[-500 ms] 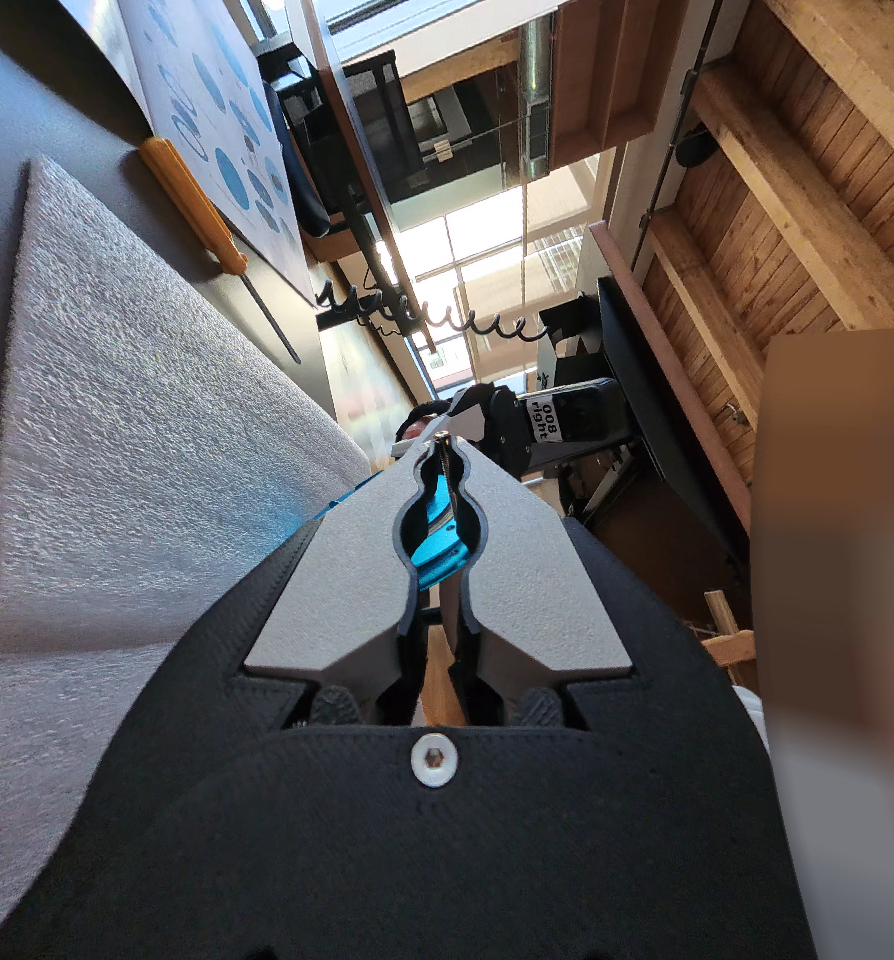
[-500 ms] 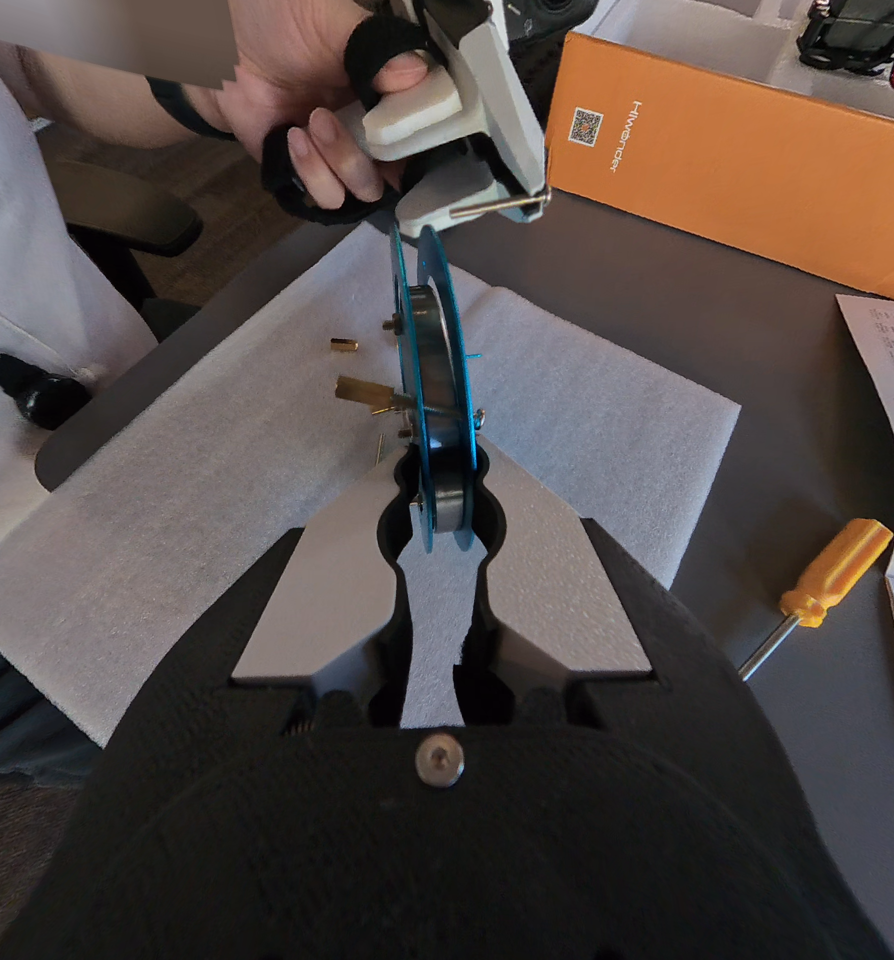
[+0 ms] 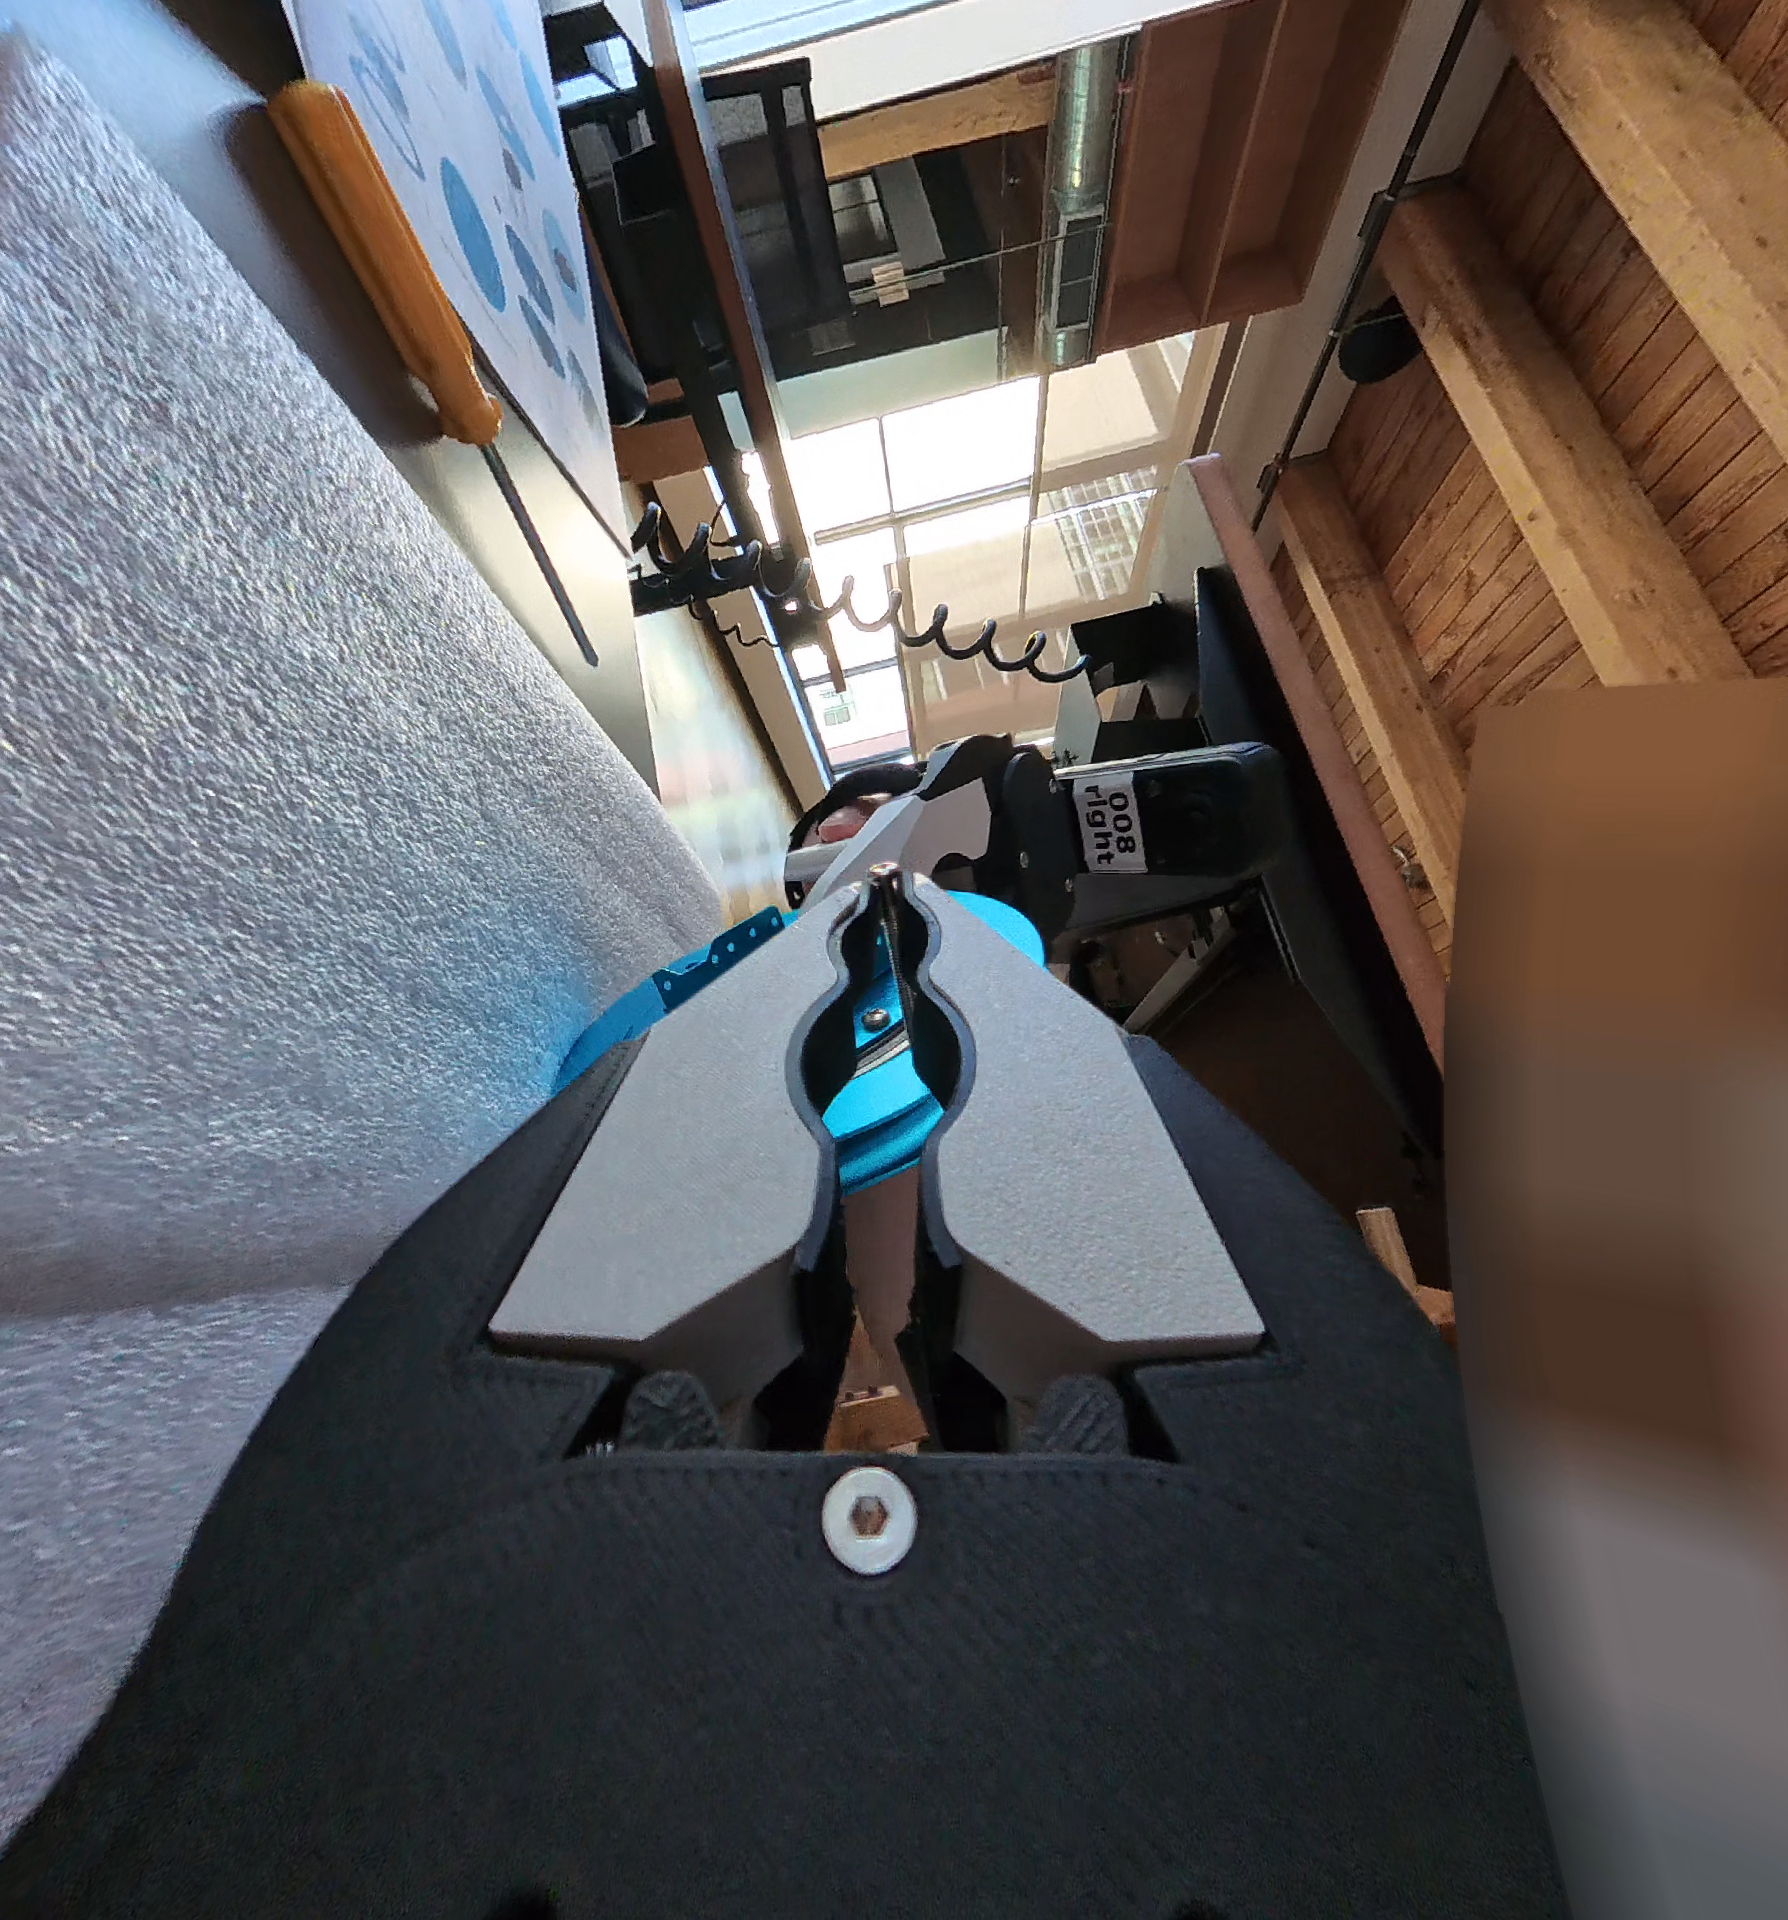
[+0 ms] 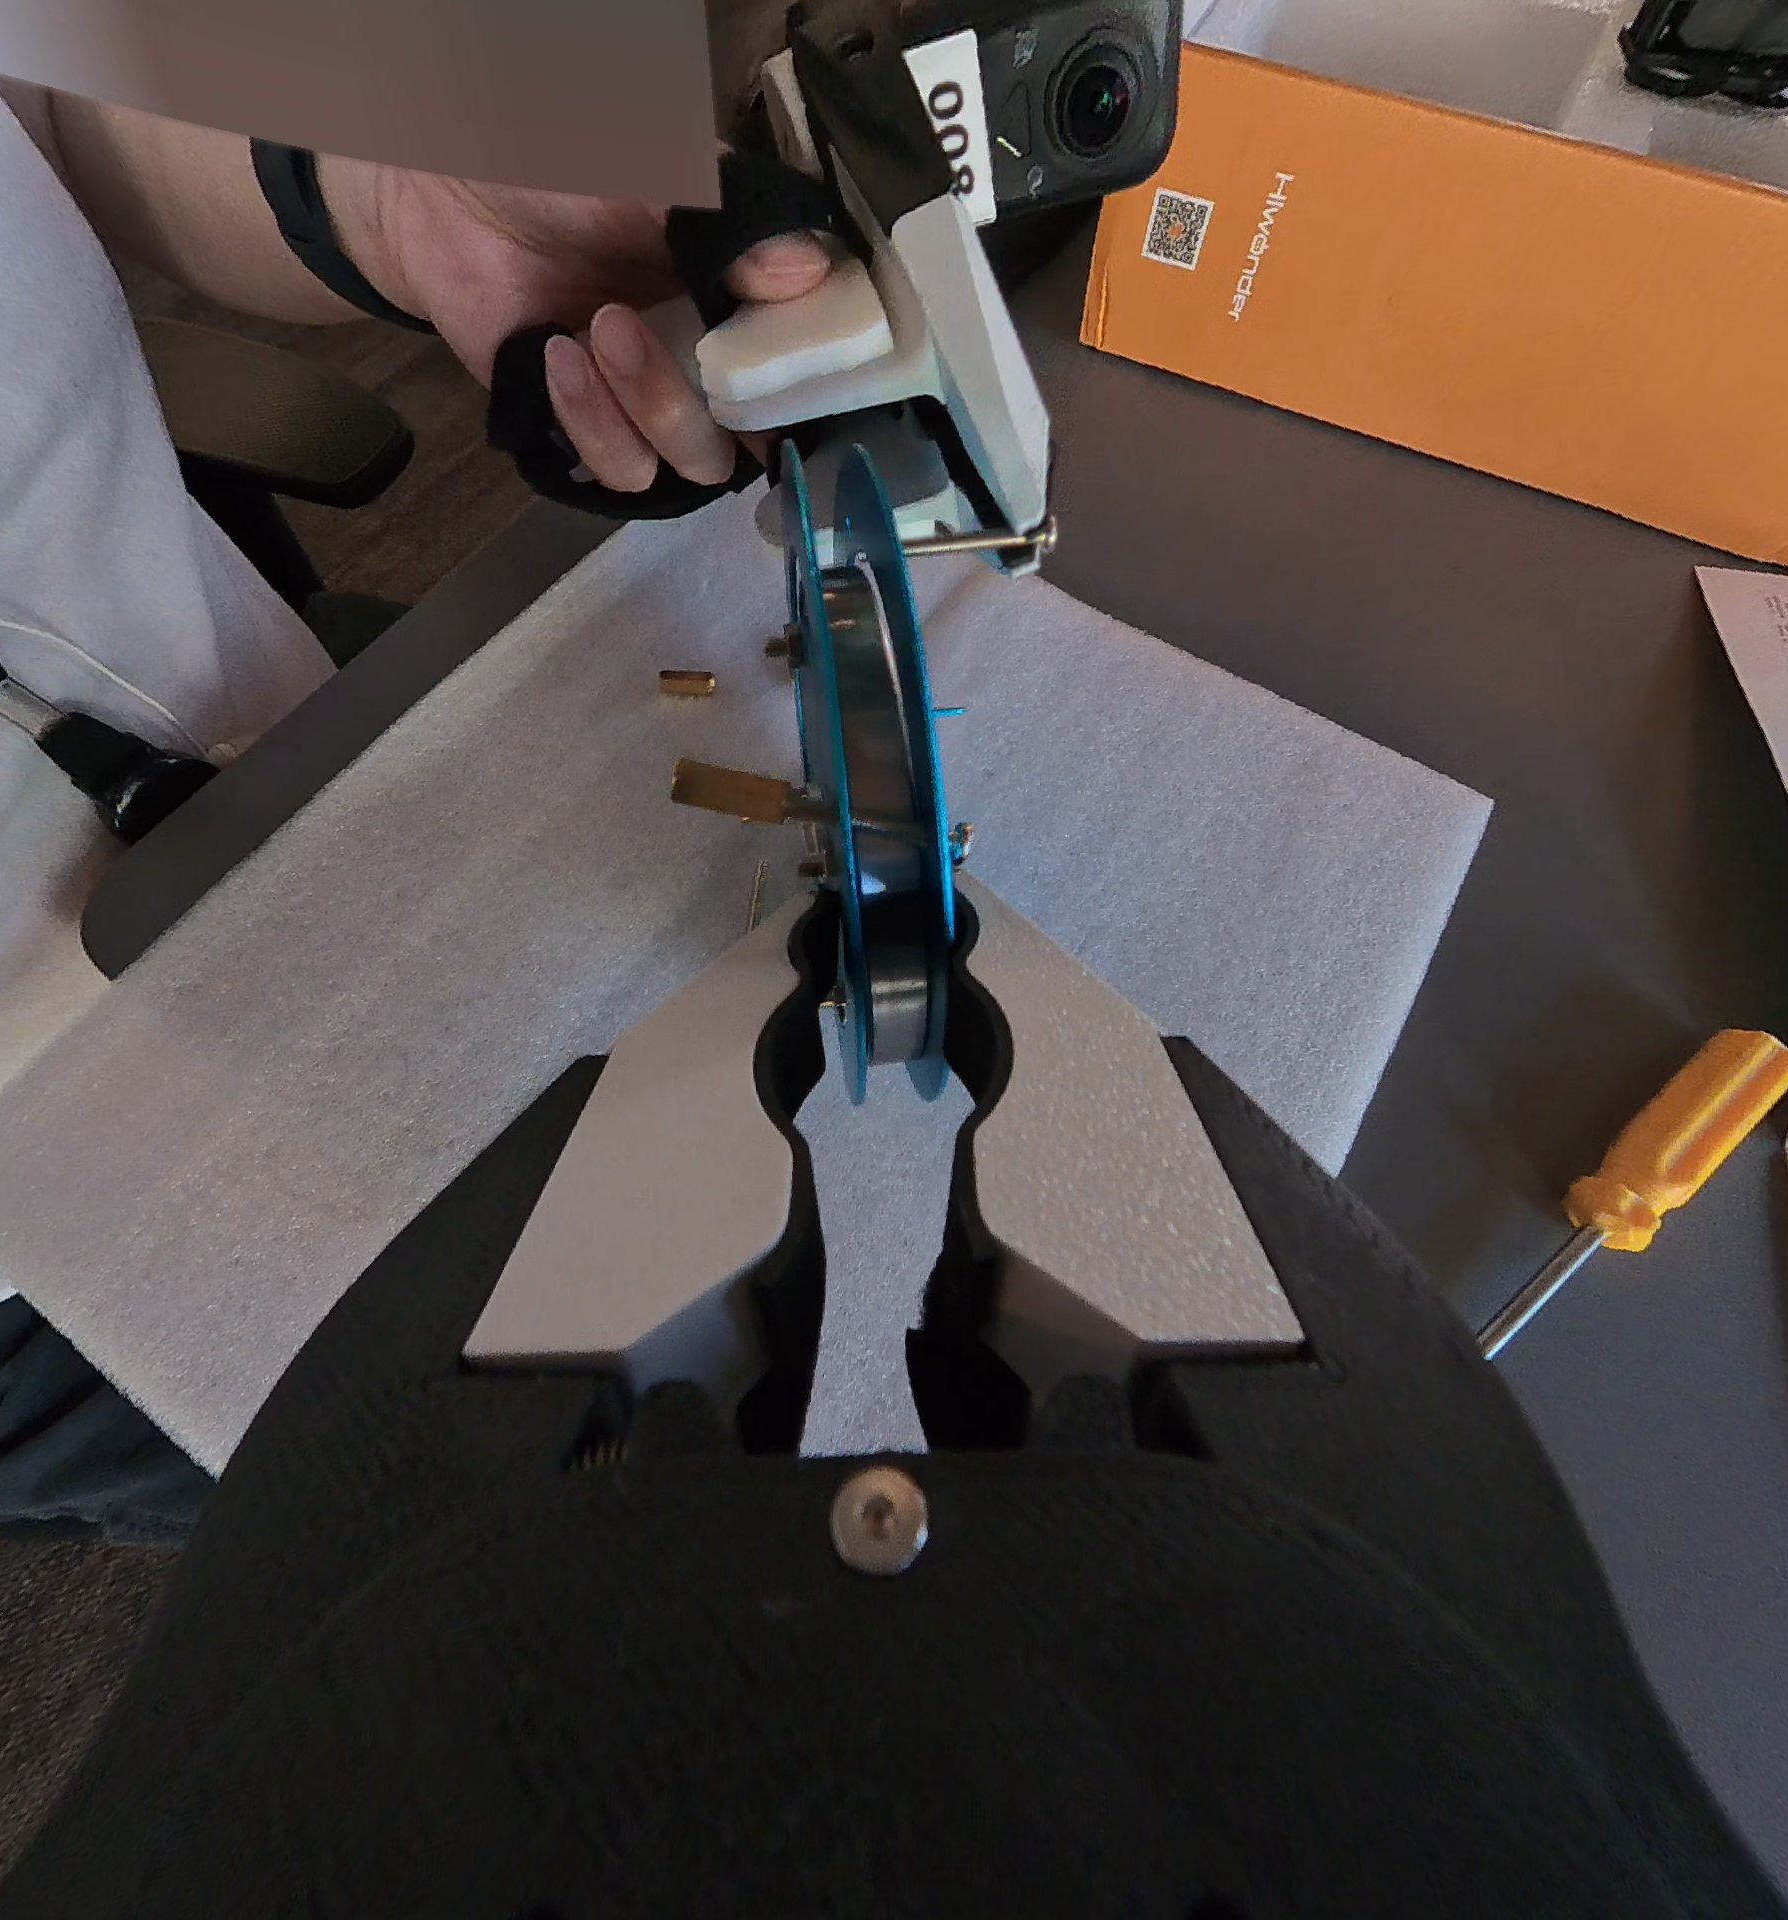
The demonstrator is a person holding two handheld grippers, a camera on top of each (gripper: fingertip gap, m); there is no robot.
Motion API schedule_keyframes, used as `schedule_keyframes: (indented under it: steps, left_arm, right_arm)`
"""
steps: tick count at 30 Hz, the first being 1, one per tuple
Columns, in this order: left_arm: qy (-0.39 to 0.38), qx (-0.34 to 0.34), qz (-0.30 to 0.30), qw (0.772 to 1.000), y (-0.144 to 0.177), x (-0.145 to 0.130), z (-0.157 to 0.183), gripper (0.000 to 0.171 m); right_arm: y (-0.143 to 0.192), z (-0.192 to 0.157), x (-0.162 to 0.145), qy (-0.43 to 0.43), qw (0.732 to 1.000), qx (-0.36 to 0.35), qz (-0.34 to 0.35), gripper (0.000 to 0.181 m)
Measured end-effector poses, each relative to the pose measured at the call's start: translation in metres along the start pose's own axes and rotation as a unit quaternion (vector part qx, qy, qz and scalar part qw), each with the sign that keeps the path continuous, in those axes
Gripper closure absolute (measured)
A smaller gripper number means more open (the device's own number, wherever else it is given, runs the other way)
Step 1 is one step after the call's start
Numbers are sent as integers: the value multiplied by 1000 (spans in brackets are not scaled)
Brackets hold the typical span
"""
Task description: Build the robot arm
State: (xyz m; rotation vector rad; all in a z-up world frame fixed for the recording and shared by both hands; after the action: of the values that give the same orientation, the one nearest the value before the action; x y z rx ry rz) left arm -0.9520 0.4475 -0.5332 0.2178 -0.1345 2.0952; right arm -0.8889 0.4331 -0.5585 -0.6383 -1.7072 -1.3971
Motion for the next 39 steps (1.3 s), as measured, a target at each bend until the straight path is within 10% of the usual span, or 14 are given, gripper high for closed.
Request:
schedule_keyframes:
  steps: [32,39]
  left_arm:
    - [69,-20,-17,997,8,11,-9,170]
    - [-38,32,-40,998,17,19,-16,140]
  right_arm:
    - [-5,22,2,-129,989,68,11,165]
    - [-6,26,1,-126,988,85,22,164]
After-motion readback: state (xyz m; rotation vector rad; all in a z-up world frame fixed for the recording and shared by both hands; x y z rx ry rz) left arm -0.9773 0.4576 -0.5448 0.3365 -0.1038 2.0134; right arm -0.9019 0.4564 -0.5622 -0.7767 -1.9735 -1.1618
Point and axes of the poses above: each gripper's, where its closed fingertips meet, y back along the fingers, x out of its top, z = x × y across the jaws, the point moved 1 cm from there along y, back along the fingers, and after that the axes turned 5 degrees about x, right-handed, at the moved point
